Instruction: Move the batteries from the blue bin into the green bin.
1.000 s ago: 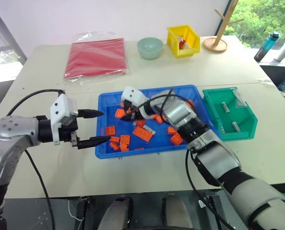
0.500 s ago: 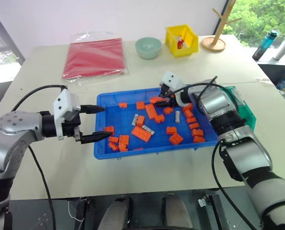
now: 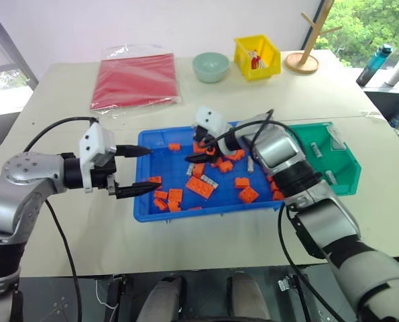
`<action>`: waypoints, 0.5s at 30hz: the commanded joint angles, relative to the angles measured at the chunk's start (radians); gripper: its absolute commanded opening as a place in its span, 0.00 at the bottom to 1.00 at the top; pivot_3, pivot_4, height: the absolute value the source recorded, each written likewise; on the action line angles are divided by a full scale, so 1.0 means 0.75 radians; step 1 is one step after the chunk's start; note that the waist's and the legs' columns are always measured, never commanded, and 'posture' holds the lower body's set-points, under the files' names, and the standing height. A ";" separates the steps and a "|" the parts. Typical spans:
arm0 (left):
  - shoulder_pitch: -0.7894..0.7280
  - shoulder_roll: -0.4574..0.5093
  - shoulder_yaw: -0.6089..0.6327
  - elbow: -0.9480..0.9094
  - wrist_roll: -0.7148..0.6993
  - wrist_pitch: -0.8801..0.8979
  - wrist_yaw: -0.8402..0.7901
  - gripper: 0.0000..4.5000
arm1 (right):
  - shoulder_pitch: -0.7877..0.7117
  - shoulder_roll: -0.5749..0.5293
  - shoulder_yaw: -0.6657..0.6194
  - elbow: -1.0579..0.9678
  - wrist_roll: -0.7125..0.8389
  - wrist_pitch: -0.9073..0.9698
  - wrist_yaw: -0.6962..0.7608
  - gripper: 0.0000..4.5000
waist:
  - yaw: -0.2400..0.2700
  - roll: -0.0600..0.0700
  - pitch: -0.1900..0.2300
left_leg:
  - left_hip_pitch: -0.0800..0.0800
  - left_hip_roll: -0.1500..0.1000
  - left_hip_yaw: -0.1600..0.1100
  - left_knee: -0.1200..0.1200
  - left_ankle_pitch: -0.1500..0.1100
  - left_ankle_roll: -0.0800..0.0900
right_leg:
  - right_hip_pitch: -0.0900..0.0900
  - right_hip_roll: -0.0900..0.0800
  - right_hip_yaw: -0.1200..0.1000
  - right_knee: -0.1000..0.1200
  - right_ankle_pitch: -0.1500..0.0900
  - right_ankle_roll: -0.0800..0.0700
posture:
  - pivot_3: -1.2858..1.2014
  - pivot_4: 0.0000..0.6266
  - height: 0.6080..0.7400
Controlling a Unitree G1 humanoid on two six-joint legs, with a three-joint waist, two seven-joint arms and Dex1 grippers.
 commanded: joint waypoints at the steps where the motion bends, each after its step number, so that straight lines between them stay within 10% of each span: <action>1: -0.013 0.012 0.015 -0.027 -0.003 -0.009 0.000 1.00 | -0.011 0.013 0.012 -0.083 -0.006 0.050 -0.018 1.00 | 0.000 0.000 0.000 | 0.000 0.000 0.000 0.000 0.000 0.000 | 0.000 0.000 0.000 0.000 0.000 0.000 | 0.52 0.24 0.82; 15: -0.031 0.019 0.006 -0.031 -0.011 0.010 -0.008 1.00 | 0.135 -0.017 0.099 -0.270 -0.024 0.160 -0.065 1.00 | -0.001 0.000 0.000 | 0.000 0.000 0.000 0.000 0.000 0.000 | 0.000 0.000 0.000 0.000 0.000 0.000 | 0.52 0.24 0.82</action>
